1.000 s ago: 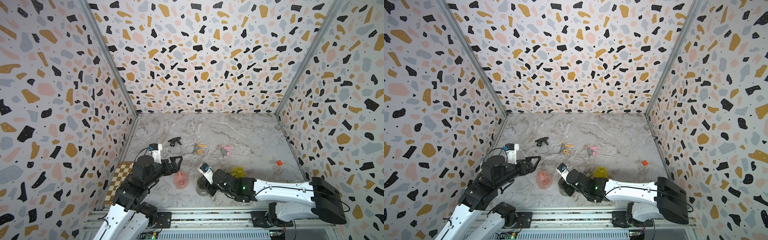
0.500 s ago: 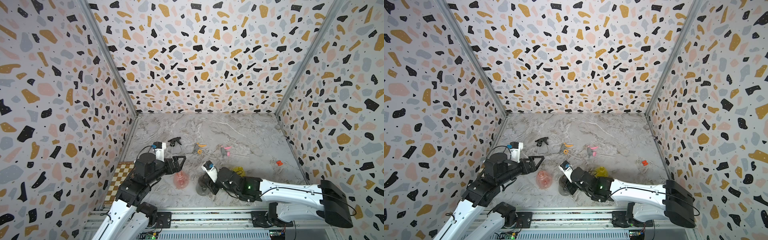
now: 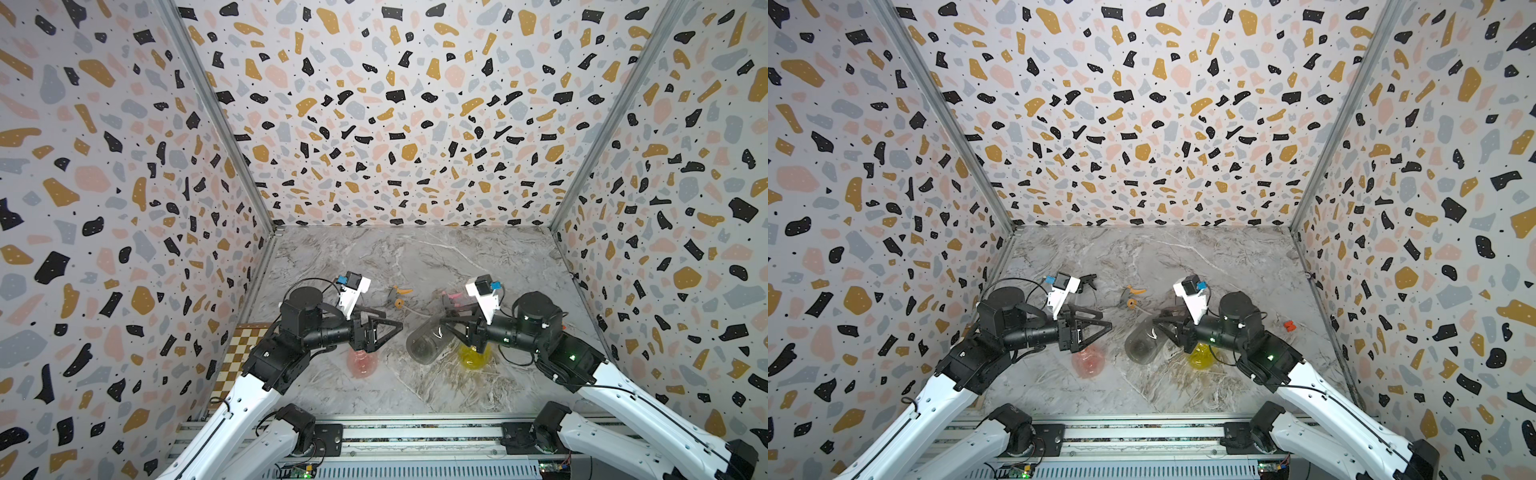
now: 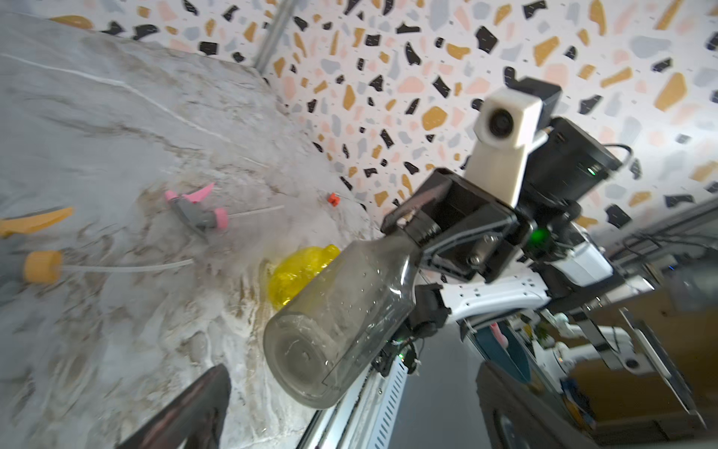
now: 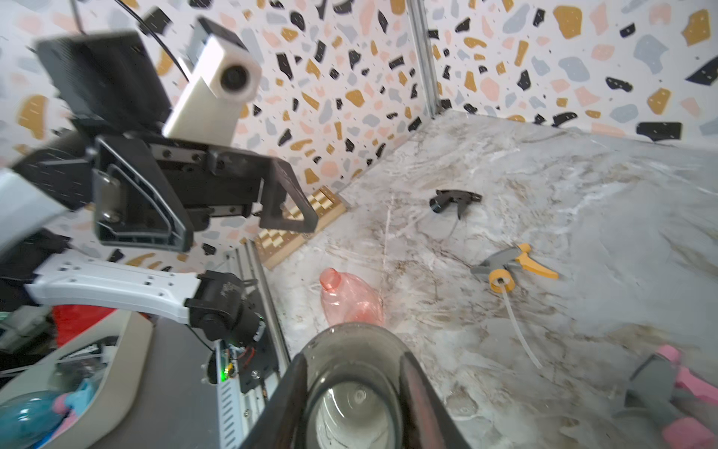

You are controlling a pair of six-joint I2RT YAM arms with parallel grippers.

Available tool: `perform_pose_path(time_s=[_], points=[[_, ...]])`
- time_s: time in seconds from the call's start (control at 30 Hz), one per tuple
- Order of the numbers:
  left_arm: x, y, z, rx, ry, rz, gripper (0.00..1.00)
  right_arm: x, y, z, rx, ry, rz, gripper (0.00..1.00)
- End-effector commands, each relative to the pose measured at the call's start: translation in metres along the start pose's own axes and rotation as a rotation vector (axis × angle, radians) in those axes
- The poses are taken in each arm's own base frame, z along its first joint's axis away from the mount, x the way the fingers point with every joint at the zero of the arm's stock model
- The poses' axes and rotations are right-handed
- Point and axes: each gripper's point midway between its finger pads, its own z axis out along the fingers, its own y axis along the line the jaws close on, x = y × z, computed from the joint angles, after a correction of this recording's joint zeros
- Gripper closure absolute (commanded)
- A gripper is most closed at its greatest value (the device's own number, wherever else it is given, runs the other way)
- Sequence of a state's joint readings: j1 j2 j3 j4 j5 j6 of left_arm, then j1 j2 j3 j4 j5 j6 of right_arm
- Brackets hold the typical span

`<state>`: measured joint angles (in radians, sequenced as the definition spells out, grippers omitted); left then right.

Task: Attach spray nozzles to spray bottles
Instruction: Pick up the spray bottle from the center of the board.

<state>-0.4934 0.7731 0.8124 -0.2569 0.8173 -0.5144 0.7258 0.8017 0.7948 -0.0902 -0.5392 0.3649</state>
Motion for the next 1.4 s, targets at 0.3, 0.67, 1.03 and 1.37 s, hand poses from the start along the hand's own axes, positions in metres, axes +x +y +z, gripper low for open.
perform_pose_path(time_s=[0.3,0.67,1.03,1.37], points=[[0.01,-0.059,-0.004,0.262,0.092,0.229,0.01,-0.042,0.096,-0.034,-0.525,-0.045,-0.007,1.0],[0.02,-0.082,-0.014,0.384,0.132,0.258,0.01,-0.063,0.105,-0.002,-0.545,-0.051,-0.03,1.0],[0.026,-0.093,-0.023,0.416,0.127,0.283,0.01,-0.09,0.107,0.022,-0.547,-0.085,-0.063,1.0],[0.027,-0.09,-0.022,0.393,0.124,0.28,0.01,-0.106,0.125,0.032,-0.576,-0.106,-0.106,1.0]])
